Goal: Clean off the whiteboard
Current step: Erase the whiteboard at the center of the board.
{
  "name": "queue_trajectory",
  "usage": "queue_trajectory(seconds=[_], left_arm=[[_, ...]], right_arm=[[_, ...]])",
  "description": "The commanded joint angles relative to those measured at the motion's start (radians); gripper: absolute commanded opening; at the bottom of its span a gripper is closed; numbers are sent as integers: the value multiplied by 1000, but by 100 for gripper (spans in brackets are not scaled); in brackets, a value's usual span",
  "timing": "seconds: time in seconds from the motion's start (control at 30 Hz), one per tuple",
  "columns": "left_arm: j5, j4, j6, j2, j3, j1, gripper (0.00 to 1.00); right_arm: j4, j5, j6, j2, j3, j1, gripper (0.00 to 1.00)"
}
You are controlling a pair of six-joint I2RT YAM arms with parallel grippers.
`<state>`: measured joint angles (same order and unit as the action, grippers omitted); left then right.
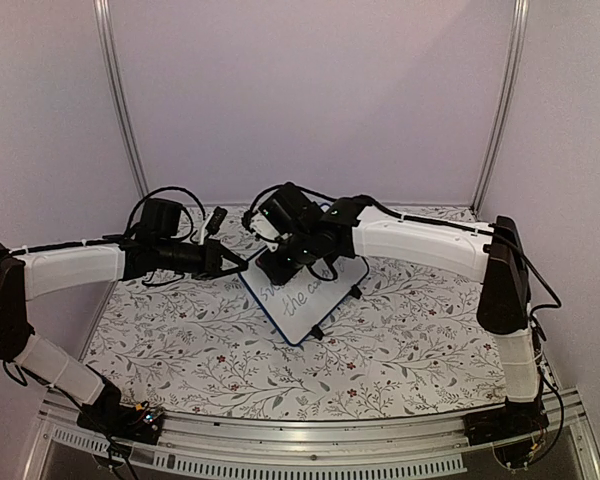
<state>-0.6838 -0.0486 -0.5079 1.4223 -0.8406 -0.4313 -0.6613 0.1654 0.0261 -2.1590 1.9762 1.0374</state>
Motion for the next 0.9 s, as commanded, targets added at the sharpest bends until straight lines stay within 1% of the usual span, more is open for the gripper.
queue_trajectory(seconds=[0.0, 0.17, 0.43, 0.57, 0.73, 0.87], left_arm=[[-10, 10, -7, -4, 0, -12, 0], [-11, 10, -6, -4, -1, -12, 0], [-13, 10, -7, -5, 0, -11, 0], [-12, 10, -7, -5, 0, -11, 0], [-12, 10, -6, -1, 0, -11, 0], [-13, 10, -7, -2, 0, -11, 0]], right_arm=[[-38, 19, -15, -47, 65, -13, 15], [-50, 16, -15, -51, 37, -14, 15], [-21, 11, -11, 12, -124, -19, 15], [-9, 9, -6, 41, -175, -22, 15], [-5, 6, -3, 52, -177, -24, 15], [-8, 14, -3, 37, -127, -28, 15]])
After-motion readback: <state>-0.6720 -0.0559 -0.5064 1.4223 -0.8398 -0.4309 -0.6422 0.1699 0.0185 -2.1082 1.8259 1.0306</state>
